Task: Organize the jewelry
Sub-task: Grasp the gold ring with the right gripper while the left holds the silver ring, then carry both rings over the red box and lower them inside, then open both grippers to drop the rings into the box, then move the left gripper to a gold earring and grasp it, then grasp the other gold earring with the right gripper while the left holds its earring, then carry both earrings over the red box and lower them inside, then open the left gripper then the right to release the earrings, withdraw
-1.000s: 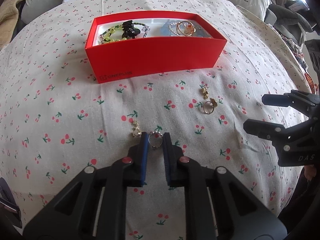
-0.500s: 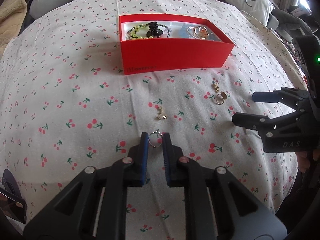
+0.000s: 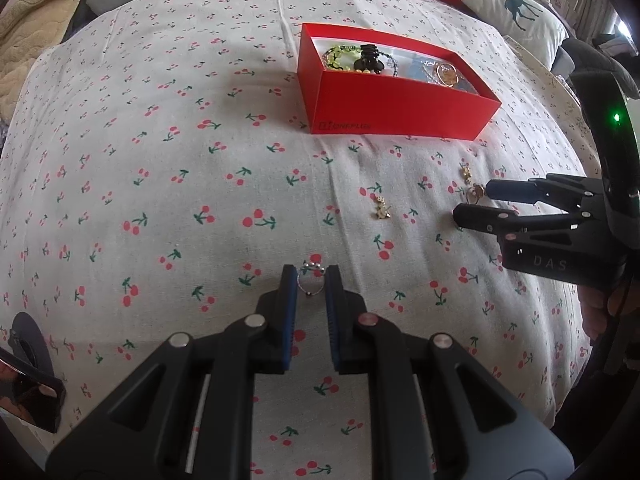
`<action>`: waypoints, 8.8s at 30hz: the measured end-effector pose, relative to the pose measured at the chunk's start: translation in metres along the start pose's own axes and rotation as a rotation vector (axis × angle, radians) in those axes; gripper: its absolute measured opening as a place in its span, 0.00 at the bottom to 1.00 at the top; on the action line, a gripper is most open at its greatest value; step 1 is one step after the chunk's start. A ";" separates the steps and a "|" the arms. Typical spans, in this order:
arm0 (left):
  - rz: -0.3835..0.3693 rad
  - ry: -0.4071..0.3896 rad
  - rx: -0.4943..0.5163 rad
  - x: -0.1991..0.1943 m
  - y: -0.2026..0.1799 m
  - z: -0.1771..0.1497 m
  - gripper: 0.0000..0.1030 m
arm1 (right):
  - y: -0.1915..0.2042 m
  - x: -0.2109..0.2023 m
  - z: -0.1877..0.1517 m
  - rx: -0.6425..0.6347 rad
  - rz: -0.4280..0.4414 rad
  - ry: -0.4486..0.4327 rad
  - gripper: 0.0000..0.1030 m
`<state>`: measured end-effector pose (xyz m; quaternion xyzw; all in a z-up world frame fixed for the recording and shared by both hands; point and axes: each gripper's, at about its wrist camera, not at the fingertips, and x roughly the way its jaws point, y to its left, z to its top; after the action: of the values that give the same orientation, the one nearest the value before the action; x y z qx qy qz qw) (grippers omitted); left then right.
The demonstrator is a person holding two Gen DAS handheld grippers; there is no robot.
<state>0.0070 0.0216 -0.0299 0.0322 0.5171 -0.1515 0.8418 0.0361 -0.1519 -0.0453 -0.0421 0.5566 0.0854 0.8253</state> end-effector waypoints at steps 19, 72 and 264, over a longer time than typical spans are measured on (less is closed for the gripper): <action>-0.035 -0.001 -0.029 0.001 0.006 0.012 0.15 | -0.016 -0.005 0.011 0.061 0.050 0.012 0.21; -0.072 -0.195 0.005 0.006 -0.029 0.114 0.53 | -0.078 -0.044 0.079 0.242 0.181 -0.183 0.48; 0.055 -0.210 -0.071 -0.008 -0.020 0.108 0.58 | -0.048 -0.042 0.108 0.142 0.145 -0.229 0.12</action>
<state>0.0911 -0.0183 0.0288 0.0007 0.4300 -0.1125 0.8958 0.1282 -0.1855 0.0325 0.0666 0.4649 0.1094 0.8761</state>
